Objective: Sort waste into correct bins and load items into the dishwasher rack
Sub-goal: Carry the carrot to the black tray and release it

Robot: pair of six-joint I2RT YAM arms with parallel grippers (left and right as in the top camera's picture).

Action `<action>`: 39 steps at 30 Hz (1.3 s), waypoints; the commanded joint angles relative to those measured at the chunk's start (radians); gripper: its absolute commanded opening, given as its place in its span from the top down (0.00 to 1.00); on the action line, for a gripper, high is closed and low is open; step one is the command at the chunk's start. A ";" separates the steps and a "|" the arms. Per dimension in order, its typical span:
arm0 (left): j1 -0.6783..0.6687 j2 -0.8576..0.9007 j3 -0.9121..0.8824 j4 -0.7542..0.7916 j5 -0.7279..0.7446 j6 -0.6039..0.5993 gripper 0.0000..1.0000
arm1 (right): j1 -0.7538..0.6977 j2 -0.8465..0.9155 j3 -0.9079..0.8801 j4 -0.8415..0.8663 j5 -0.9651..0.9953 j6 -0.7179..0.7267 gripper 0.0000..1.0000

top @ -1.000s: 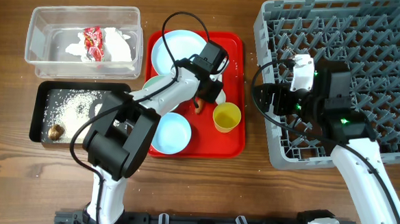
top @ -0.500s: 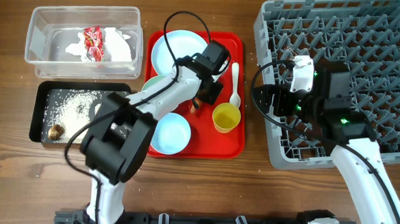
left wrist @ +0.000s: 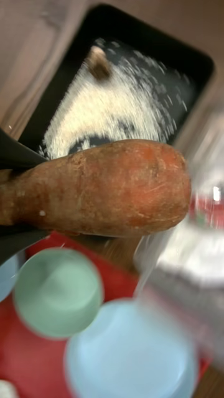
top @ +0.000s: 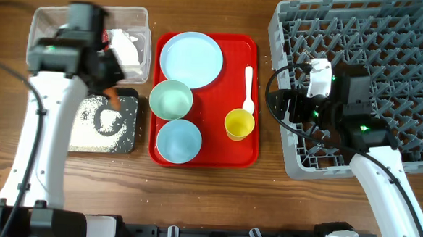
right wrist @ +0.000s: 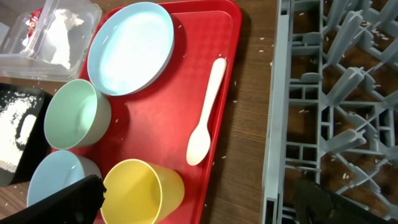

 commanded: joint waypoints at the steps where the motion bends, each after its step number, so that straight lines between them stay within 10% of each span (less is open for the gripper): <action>1: 0.200 -0.004 -0.135 0.036 -0.021 -0.312 0.96 | -0.001 0.008 0.017 0.006 0.003 0.005 0.00; 8: 0.307 -0.004 -0.594 0.465 0.015 -0.691 0.96 | -0.001 0.008 0.018 0.006 0.002 0.006 0.00; 15: 0.308 -0.002 -0.824 0.848 -0.016 -0.742 0.96 | -0.001 0.008 0.018 0.006 0.002 0.013 0.00; 18: 0.307 -0.002 -0.830 0.882 -0.015 -0.731 0.66 | -0.001 0.008 0.018 0.006 0.003 0.013 0.00; 23: 0.307 -0.059 -0.804 0.954 0.084 -0.431 0.00 | -0.001 0.008 0.018 0.020 0.002 0.013 0.00; 31: 0.211 -0.480 -0.762 0.938 0.374 -0.072 0.14 | -0.001 0.008 0.018 0.056 -0.002 0.014 0.00; 39: -0.120 -0.258 -0.293 0.607 0.313 0.121 0.11 | -0.001 0.008 0.018 0.059 -0.002 0.014 0.00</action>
